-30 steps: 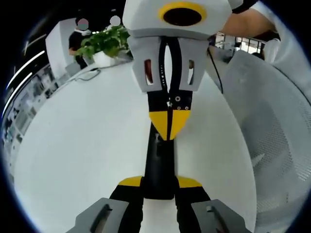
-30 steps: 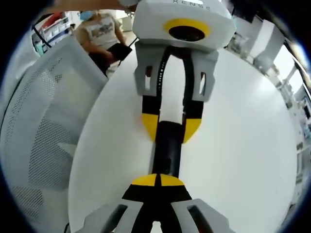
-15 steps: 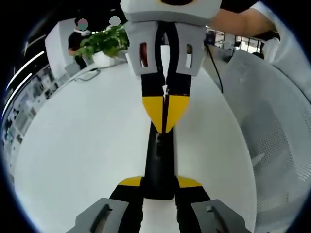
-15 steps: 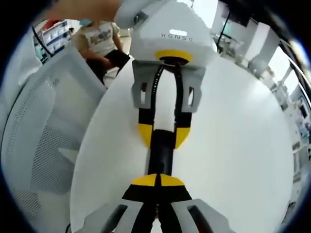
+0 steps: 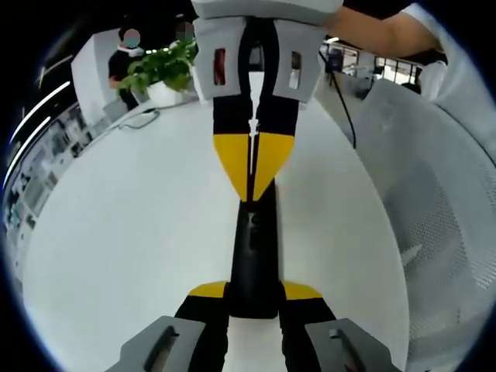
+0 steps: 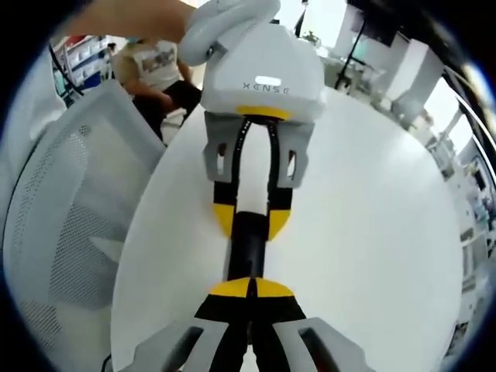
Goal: Press the specified remote control buttons in sequence, fully releasing each button before pressing the next.
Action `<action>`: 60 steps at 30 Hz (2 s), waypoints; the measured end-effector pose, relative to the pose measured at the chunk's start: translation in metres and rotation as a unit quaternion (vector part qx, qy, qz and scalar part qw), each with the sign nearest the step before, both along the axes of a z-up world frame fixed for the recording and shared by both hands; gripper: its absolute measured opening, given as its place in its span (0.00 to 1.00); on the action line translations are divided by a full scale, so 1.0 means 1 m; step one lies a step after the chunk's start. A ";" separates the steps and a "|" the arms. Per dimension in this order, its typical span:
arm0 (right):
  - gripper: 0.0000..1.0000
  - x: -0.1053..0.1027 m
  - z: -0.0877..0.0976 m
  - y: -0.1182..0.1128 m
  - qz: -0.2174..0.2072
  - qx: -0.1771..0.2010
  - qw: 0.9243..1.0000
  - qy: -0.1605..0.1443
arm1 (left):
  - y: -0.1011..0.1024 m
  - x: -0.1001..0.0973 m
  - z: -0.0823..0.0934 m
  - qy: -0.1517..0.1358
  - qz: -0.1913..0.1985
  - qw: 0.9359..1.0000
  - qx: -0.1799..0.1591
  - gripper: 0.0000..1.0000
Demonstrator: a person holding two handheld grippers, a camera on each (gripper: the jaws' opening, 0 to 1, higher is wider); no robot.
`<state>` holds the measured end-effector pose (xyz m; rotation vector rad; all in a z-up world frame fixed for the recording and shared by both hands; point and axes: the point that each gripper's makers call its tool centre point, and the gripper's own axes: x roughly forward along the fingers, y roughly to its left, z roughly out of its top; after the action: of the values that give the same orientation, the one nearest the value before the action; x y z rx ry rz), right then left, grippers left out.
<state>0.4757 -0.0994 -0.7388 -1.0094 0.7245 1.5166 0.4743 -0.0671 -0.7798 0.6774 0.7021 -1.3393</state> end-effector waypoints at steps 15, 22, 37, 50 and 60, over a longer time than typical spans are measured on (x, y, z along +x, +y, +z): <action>0.00 0.003 -0.006 0.004 0.006 -0.003 1.000 0.005 | 0.000 0.001 0.000 0.001 0.000 1.000 -0.003 0.24; 0.00 0.001 -0.015 0.005 0.013 -0.011 1.000 0.009 | 0.000 0.001 0.000 0.001 0.001 1.000 -0.004 0.23; 0.00 -0.003 -0.032 0.003 0.021 -0.026 0.999 0.019 | -0.001 0.000 -0.001 0.002 0.002 1.000 -0.010 0.23; 0.00 -0.004 -0.034 0.003 0.020 -0.025 0.999 0.021 | -0.001 -0.001 0.000 0.001 0.000 1.000 -0.011 0.23; 0.00 -0.004 -0.034 0.003 0.022 -0.029 0.999 0.022 | -0.001 -0.001 0.000 0.001 0.001 1.000 -0.011 0.23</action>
<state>0.4720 -0.0966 -0.7730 -1.0441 0.7853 1.5677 0.4728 -0.0681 -0.7793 0.6566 0.6884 -1.3453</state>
